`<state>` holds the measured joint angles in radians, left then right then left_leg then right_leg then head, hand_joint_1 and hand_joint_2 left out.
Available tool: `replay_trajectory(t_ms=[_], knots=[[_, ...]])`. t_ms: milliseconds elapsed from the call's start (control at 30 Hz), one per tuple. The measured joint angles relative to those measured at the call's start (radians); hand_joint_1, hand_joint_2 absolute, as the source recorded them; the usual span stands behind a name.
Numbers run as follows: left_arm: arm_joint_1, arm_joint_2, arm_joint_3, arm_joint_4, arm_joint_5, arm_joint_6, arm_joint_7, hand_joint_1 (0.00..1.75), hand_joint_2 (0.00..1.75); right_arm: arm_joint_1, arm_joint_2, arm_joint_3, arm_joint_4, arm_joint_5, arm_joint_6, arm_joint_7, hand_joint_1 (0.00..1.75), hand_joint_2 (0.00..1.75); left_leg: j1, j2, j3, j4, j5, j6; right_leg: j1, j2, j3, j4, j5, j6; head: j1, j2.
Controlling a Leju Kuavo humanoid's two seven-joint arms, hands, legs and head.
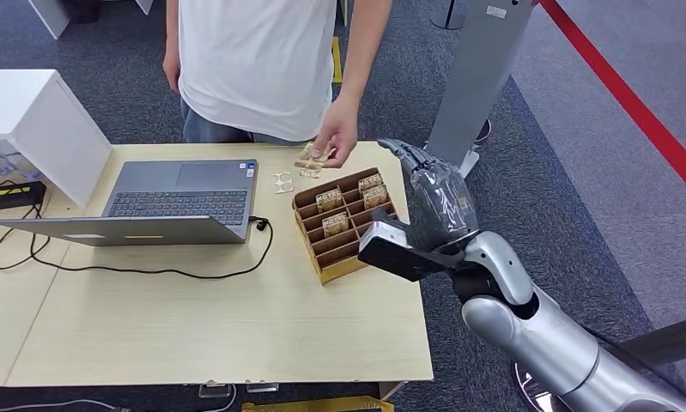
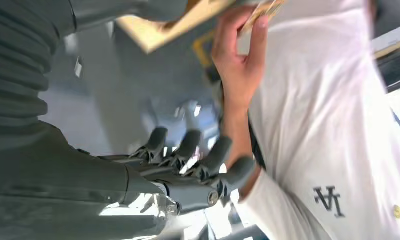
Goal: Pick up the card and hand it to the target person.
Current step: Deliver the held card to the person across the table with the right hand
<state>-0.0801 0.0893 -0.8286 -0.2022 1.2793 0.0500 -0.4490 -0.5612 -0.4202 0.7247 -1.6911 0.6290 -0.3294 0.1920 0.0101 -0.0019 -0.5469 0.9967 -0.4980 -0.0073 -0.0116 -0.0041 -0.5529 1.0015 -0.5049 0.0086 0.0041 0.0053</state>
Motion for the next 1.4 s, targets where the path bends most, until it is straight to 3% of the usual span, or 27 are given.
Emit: replay_trajectory(t_ms=[300, 467, 800, 1400], knots=[[-0.001, 0.000, 0.000, 0.000, 0.012, 0.007, 0.000, 0.00, 0.00, 0.088, 0.019, -0.022, 0.099, -0.486, -0.006, -0.186, 0.00, 1.75, 0.000, 0.000, -0.001, 0.000, 0.000, 0.000, 0.000, 0.000, 0.000, 0.000, 0.000, 0.000, 0.000, 0.000], [-0.002, 0.000, 0.000, 0.000, 0.016, 0.011, 0.000, 0.00, 0.00, 0.146, 0.042, -0.025, 0.184, -0.649, 0.012, -0.245, 0.00, 1.75, 0.000, 0.000, -0.001, 0.000, 0.000, 0.000, 0.000, 0.000, 0.000, 0.000, 0.000, 0.000, -0.001, 0.000], [-0.002, 0.000, -0.001, 0.000, 0.025, 0.020, 0.003, 0.00, 0.00, 0.207, 0.072, -0.029, 0.284, -0.746, 0.013, -0.251, 0.00, 1.75, 0.000, 0.000, -0.001, 0.000, 0.000, 0.000, 0.000, 0.000, 0.000, 0.000, 0.000, 0.000, 0.000, 0.000], [-0.002, 0.000, -0.002, 0.000, 0.026, 0.022, 0.005, 0.00, 0.00, 0.219, 0.086, -0.033, 0.333, -0.761, 0.013, -0.255, 0.00, 1.75, 0.000, 0.000, -0.001, 0.000, 0.000, 0.000, 0.000, 0.000, 0.000, 0.000, 0.000, 0.000, 0.000, 0.000]])
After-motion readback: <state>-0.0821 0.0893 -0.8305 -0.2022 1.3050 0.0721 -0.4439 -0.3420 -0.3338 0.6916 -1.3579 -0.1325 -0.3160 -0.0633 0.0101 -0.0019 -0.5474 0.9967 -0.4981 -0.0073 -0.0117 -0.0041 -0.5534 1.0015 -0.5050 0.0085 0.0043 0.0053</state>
